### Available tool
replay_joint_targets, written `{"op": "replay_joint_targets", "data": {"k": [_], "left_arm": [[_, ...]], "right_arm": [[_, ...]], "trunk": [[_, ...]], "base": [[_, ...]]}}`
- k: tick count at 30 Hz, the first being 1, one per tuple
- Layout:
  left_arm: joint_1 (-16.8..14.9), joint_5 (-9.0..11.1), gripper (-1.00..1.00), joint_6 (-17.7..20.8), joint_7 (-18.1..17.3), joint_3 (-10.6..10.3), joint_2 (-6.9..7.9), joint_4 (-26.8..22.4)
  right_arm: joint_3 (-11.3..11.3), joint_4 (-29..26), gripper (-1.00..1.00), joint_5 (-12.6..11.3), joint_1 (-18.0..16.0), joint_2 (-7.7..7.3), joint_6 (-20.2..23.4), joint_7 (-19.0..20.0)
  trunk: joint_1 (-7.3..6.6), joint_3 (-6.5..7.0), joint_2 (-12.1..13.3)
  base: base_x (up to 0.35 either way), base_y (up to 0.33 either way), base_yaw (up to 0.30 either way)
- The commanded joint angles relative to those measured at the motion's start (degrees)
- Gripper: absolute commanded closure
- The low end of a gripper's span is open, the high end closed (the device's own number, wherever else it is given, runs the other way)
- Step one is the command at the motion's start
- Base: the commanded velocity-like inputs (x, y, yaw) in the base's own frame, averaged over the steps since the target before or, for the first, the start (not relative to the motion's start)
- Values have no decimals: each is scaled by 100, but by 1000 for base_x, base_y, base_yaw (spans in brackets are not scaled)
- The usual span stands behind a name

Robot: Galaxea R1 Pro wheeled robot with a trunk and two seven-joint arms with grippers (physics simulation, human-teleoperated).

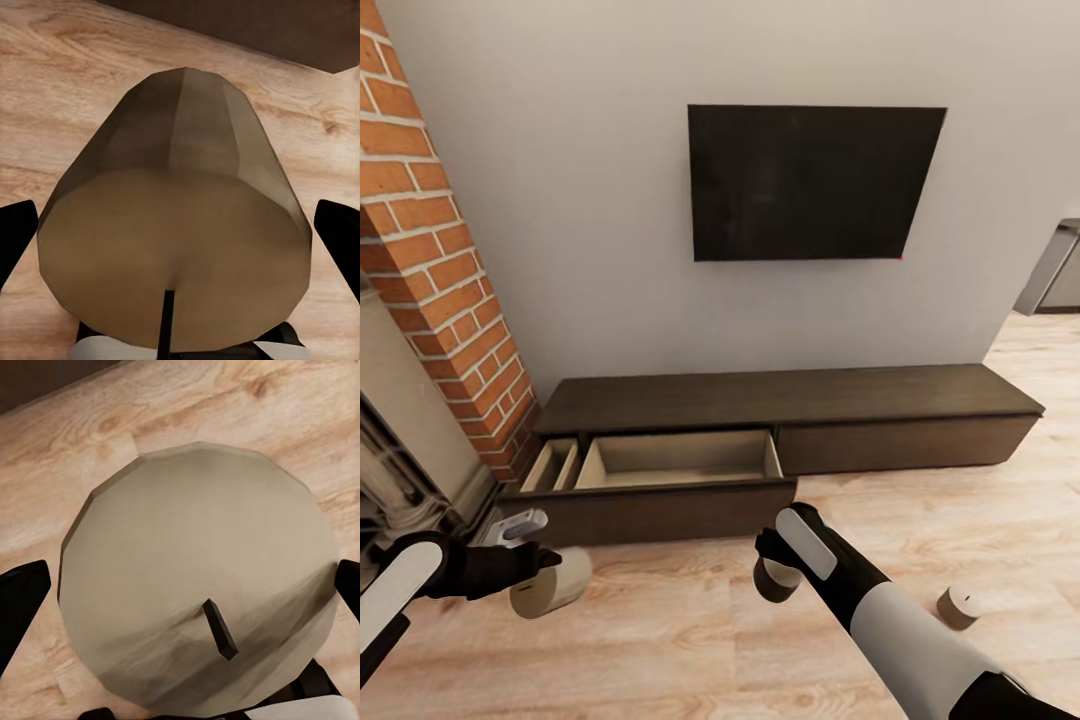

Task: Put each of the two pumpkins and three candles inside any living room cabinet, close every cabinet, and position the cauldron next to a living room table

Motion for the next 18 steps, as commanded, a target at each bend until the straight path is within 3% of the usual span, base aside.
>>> {"op": "replay_joint_targets", "data": {"k": [1, 6, 12, 18], "left_arm": [[-6, 56, 100, -2, 63, -9, 8, -5], [-2, 61, 100, 2, 48, -4, 11, 27], [3, 63, 100, 8, 36, -3, 14, 34], [3, 63, 100, 8, 36, -10, 12, 13]], "right_arm": [[20, -6, 100, -34, -6, -2, 14, -42], [16, -7, 100, -34, -4, 8, 7, -33], [15, -1, 100, -34, -4, 10, -3, -33], [15, -1, 100, -34, -5, 13, -4, -33]], "trunk": [[2, -6, -3], [2, -6, -3], [2, -6, -3], [2, -6, -3]], "base": [[166, 1, 1], [60, 32, 0], [74, 237, 3], [200, 143, 199]]}}
